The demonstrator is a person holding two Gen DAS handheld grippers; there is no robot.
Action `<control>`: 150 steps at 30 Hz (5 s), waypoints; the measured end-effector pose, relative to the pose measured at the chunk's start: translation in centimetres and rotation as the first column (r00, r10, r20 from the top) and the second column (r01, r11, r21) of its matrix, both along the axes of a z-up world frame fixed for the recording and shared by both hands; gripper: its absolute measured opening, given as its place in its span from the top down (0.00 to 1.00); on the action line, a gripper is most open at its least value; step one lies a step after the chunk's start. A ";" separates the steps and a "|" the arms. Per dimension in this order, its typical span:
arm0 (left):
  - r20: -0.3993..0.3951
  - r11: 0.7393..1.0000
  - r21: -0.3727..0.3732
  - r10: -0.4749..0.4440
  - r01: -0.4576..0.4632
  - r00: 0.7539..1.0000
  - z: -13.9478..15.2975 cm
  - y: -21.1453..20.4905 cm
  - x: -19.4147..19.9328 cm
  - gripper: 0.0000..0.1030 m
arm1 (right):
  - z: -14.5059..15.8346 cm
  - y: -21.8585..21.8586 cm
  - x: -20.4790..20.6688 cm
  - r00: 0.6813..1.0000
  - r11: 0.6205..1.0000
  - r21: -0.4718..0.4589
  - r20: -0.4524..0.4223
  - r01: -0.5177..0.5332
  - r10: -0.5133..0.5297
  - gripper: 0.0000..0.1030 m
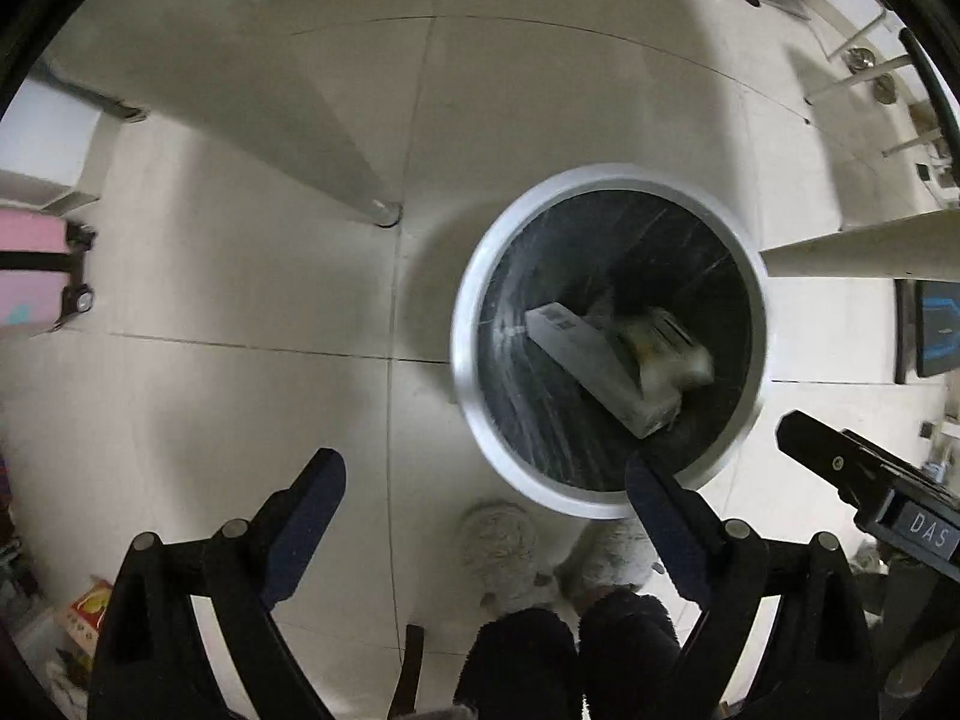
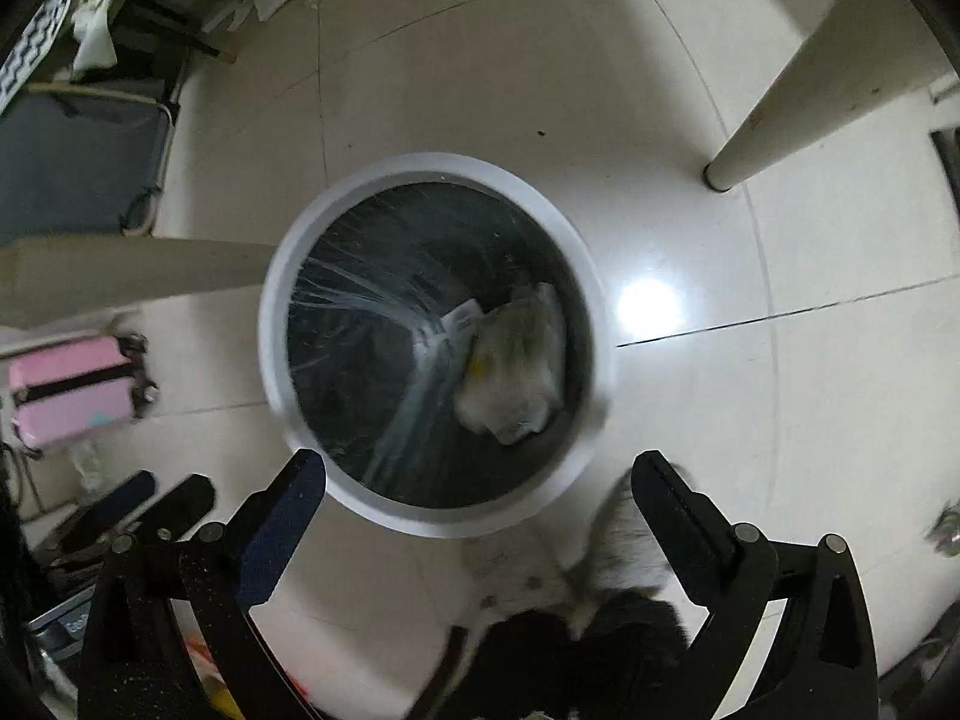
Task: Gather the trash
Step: 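Carry both boxes over the bin and open both tools to drop them, then grasp the blue printed bag with the left tool while the right tool grasps the empty box, then carry the bag and box over the bin and release both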
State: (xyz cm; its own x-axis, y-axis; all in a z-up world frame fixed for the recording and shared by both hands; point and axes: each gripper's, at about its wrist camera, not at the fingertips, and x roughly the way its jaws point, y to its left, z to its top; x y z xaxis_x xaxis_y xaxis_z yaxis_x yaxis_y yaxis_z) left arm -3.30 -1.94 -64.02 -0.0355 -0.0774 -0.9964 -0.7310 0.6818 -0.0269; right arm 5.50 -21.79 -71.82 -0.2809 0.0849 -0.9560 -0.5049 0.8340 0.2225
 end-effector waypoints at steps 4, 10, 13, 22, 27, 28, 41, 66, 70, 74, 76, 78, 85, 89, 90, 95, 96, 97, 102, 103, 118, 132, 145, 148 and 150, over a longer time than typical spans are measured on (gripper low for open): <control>-0.021 0.999 0.041 -0.011 0.012 1.000 0.9 -1.4 0.5 0.07 | 1.0 0.1 0.0 0.996 0.996 -0.066 0.064 -0.055 0.059 0.00; -0.013 0.999 0.046 -0.006 0.007 1.000 2.8 -2.3 -0.2 0.08 | 4.2 -1.2 0.5 0.987 0.989 -0.120 0.121 -0.086 0.101 0.00; -0.012 0.998 0.059 -0.010 0.011 1.000 4.4 -3.1 0.4 0.07 | 6.4 -1.3 0.2 0.986 0.989 -0.118 0.128 -0.093 0.108 0.00; 0.004 0.997 0.073 0.008 -0.009 1.000 12.1 -4.1 -1.3 0.08 | 15.9 -1.9 -1.4 0.979 0.990 -0.100 0.170 -0.096 0.112 0.00; 0.021 0.996 0.079 0.025 -0.027 0.999 17.7 -4.6 -2.8 0.08 | 23.0 -2.0 -2.2 0.979 0.993 -0.070 0.178 -0.090 0.101 0.00; 0.024 0.996 0.082 0.032 -0.034 0.999 19.1 -4.7 -3.2 0.08 | 24.6 -2.0 -2.3 0.979 0.994 -0.063 0.178 -0.088 0.098 0.00; 0.062 0.977 0.200 0.057 -0.068 0.996 33.0 -2.4 0.5 0.07 | 45.1 -1.4 5.4 0.980 0.991 0.078 0.158 0.107 -0.118 0.00; 0.172 0.929 -0.072 0.371 -0.364 0.913 31.7 16.5 31.7 0.22 | 45.3 18.6 45.6 0.955 0.977 0.030 0.207 0.210 -0.212 0.00; 0.141 0.928 -0.068 0.373 -0.367 0.917 30.4 17.1 33.3 0.43 | 42.9 18.9 46.1 0.968 0.981 -0.014 0.167 0.195 -0.189 0.00; 0.142 0.926 -0.043 0.377 -0.375 0.915 30.2 16.7 33.3 0.66 | 41.6 18.9 46.0 0.976 0.983 -0.038 0.136 0.179 -0.173 0.00; 0.148 0.930 -0.017 0.365 -0.367 0.919 30.5 16.3 33.0 0.78 | 41.6 18.4 46.0 0.971 0.980 -0.028 0.145 0.197 -0.191 0.05; 0.150 0.938 0.013 0.339 -0.345 0.929 31.1 15.8 32.8 0.86 | 42.0 18.1 45.8 0.970 0.982 -0.012 0.157 0.191 -0.187 0.12; 0.156 0.956 0.203 0.184 -0.214 0.971 34.5 14.4 30.8 0.93 | 44.2 16.3 43.9 0.962 0.987 0.035 0.218 0.160 -0.164 0.14; 0.167 0.946 0.291 0.098 -0.144 0.981 37.3 13.3 28.3 0.93 | 46.7 15.1 41.3 0.946 0.990 0.073 0.294 0.123 -0.139 0.14; 0.173 0.940 0.317 0.072 -0.125 0.982 37.9 12.9 27.5 0.93 | 47.5 14.8 40.5 0.941 0.991 0.079 0.312 0.109 -0.128 0.14; 0.206 0.916 0.397 -0.024 -0.061 0.978 42.4 9.8 22.9 0.93 | 51.0 13.6 34.1 0.905 0.995 0.093 0.420 0.025 -0.062 0.14; 0.215 0.912 0.406 -0.038 -0.054 0.976 43.1 8.9 21.9 0.93 | 51.6 13.4 32.5 0.895 0.995 0.096 0.444 0.010 -0.052 0.14; 0.224 0.908 0.417 -0.054 -0.046 0.973 43.7 8.1 20.8 0.93 | 52.3 13.0 30.8 0.883 0.995 0.098 0.467 -0.002 -0.044 0.14; 0.284 0.903 0.429 -0.127 -0.008 0.950 46.0 5.2 15.1 0.93 | 55.0 11.2 22.8 0.843 0.993 0.115 0.537 -0.036 -0.032 0.15; 0.295 0.905 0.425 -0.140 0.002 0.945 46.2 4.6 13.8 0.93 | 55.4 10.6 21.1 0.841 0.992 0.125 0.540 -0.033 -0.041 0.15; 0.271 0.975 0.176 -0.182 0.137 0.945 39.8 -4.9 -0.9 0.93 | 49.5 -2.4 -0.5 0.946 0.990 0.137 0.323 -0.018 -0.027 0.15; 0.130 0.979 -0.200 0.050 -0.023 0.990 12.1 -2.3 2.7 0.92 | 24.5 -5.4 -0.3 0.990 0.993 0.062 0.087 0.102 -0.107 0.14; 0.048 0.964 -0.243 0.118 -0.103 0.992 -1.8 0.7 3.6 0.06 | 2.3 -2.4 2.7 0.984 0.985 0.056 -0.079 0.163 -0.158 0.10; 0.021 0.971 -0.206 0.126 -0.119 0.992 -1.7 1.4 2.4 0.06 | 0.7 -1.7 2.7 0.984 0.983 0.095 -0.102 0.157 -0.148 0.04; 0.009 0.979 -0.164 0.122 -0.119 0.992 -1.4 1.6 1.6 0.06 | 0.6 -1.3 2.5 0.985 0.981 0.119 -0.097 0.151 -0.140 0.02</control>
